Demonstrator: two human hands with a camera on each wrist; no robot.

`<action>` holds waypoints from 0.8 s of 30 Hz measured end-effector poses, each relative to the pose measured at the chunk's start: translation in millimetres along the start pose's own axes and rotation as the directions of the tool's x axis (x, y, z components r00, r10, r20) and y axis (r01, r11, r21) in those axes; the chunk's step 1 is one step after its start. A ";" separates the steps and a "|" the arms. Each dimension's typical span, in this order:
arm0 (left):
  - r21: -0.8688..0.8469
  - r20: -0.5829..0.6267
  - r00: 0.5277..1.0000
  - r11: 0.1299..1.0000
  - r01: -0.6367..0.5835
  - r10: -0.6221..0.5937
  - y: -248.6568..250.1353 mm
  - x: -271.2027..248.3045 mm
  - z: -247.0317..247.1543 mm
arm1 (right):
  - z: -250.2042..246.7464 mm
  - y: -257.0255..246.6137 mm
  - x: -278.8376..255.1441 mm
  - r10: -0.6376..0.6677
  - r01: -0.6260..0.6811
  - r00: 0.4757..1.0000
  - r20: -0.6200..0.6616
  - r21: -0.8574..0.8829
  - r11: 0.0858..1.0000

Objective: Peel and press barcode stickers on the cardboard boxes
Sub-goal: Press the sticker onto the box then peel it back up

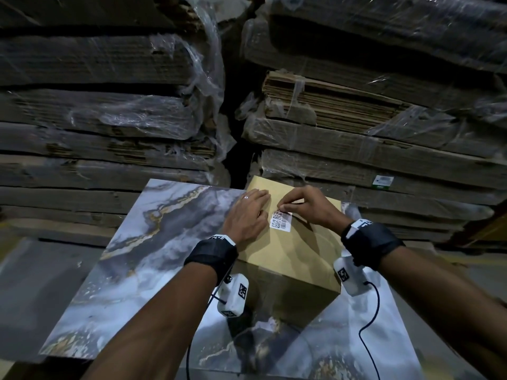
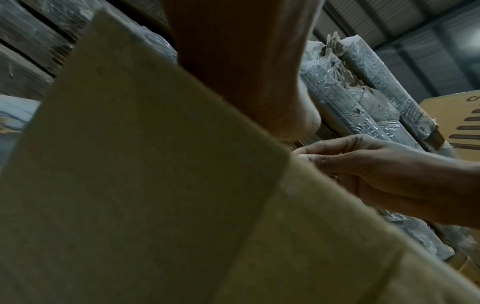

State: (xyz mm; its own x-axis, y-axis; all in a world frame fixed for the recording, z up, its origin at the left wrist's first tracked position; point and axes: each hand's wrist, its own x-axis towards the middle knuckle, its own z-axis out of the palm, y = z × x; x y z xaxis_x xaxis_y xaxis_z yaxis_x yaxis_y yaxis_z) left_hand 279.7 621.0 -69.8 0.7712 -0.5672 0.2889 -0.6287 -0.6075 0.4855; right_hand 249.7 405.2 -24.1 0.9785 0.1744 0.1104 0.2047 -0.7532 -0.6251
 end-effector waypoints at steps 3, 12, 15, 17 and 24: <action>0.003 -0.005 1.000 1.000 -0.009 0.009 0.0 0.6 0.0 | -0.4 3.6 -1.4 -0.009 0.008 1.000 0.009 0.033 0.999; 0.025 -0.010 1.000 0.999 -0.026 0.026 -3.2 3.4 3.8 | -8.2 -2.1 -1.5 0.087 -0.078 0.996 0.017 -0.305 0.949; 0.025 -0.009 1.000 1.000 -0.019 0.020 -4.2 3.9 4.6 | -0.7 -1.1 -4.1 0.030 -0.028 1.000 0.003 -0.326 0.945; 0.020 -0.014 1.000 1.000 -0.014 0.014 -3.6 3.3 4.4 | 4.9 -2.9 -4.4 0.031 -0.042 0.999 -0.038 -0.338 0.940; 0.040 -0.016 1.000 0.999 0.013 -0.012 -8.1 5.6 9.4 | 12.9 -7.0 -6.0 0.042 -0.061 0.998 -0.056 -0.399 0.915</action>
State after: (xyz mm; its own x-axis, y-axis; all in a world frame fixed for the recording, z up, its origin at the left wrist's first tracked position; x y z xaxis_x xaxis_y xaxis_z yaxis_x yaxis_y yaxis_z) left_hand 288.2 617.4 -79.9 0.7804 -0.5506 0.2963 -0.6221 -0.6366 0.4557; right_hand 242.0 417.6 -30.3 0.9862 0.1064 0.1271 0.1377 -0.9527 -0.2708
